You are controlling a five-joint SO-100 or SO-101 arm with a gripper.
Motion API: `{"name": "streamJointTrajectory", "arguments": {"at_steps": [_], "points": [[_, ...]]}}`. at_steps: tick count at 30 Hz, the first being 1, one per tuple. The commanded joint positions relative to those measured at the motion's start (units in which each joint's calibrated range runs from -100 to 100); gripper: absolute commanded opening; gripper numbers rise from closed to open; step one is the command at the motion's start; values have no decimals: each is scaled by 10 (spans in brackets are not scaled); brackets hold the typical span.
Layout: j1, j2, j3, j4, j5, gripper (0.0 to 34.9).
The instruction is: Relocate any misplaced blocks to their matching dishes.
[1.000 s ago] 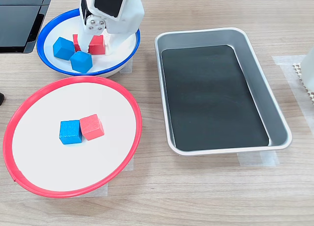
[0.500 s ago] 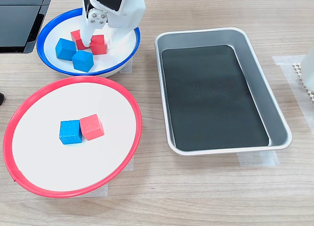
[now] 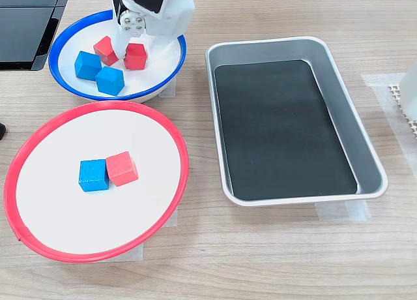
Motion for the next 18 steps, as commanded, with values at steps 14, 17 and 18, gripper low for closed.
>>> {"name": "streamJointTrajectory", "arguments": {"at_steps": [14,17,18], "points": [[-131,-179,-28,58,12,4],[-178,-185,0,59,27,4],[-194,-186,8,56,31,4]]}}
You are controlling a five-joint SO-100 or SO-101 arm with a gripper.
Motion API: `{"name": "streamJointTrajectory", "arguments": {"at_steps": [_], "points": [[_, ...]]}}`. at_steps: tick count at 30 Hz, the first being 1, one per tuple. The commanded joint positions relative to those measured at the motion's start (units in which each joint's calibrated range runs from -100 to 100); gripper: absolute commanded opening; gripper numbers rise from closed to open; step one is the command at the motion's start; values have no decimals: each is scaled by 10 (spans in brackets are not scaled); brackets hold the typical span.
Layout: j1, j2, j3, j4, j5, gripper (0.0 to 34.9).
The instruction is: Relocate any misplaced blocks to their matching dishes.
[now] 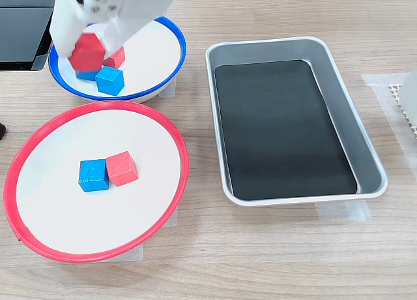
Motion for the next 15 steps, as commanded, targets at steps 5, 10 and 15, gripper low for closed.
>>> {"name": "streamJointTrajectory", "arguments": {"at_steps": [5,10,15], "points": [[-109,-33,59,-32,35,4],[-149,-16,87,-52,48,4],[-176,-3,111,-56,73,4]]}}
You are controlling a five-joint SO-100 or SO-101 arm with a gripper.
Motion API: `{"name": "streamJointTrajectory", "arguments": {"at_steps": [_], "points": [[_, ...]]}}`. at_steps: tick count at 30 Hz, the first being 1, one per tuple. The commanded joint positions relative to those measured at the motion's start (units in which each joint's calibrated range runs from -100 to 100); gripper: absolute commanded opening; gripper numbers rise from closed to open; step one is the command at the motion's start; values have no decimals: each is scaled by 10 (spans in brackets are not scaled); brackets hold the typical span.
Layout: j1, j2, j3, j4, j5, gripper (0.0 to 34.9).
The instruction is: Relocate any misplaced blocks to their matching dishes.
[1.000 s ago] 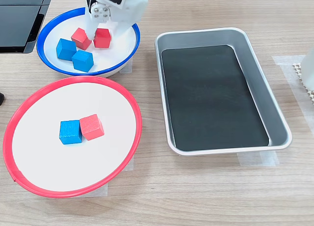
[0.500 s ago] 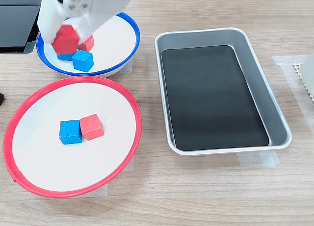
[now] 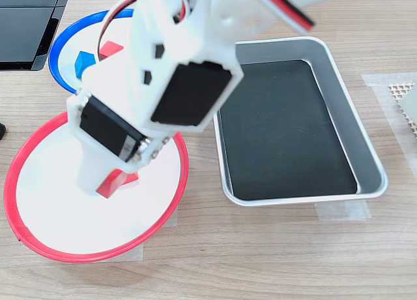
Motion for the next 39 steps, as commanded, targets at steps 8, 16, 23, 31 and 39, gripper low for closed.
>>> {"name": "streamJointTrajectory", "arguments": {"at_steps": [8,16,23,31,39], "points": [[-27,22,20,-26,76,5],[-8,30,18,-9,120,159],[13,30,-6,-24,143,186],[39,25,-12,-54,176,189],[67,24,-11,-59,194,183]]}}
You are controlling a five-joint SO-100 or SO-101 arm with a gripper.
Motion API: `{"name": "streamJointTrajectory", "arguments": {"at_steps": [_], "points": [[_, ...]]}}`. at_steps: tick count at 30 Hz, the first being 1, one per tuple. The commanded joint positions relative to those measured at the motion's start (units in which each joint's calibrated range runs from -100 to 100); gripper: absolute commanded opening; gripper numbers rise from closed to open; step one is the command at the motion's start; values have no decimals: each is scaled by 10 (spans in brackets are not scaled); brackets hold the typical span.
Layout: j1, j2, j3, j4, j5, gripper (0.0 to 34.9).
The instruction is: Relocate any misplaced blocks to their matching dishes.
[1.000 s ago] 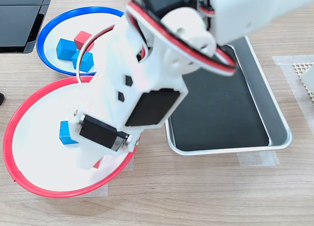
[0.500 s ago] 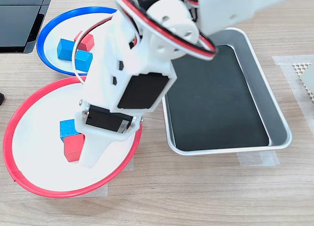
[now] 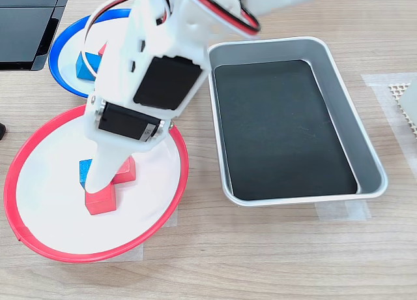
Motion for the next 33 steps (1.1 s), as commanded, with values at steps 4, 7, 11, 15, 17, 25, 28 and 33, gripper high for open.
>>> {"name": "streamJointTrajectory", "arguments": {"at_steps": [4,7,11,15,17,25,28,33], "points": [[17,-9,-16,-44,3,187],[18,-5,-13,-72,-3,188],[19,0,-13,-90,-6,183],[24,8,-13,-91,1,181],[27,14,-13,-91,5,181],[33,64,-55,-91,7,189],[34,82,-70,-96,7,190],[34,110,-99,-104,7,191]]}}
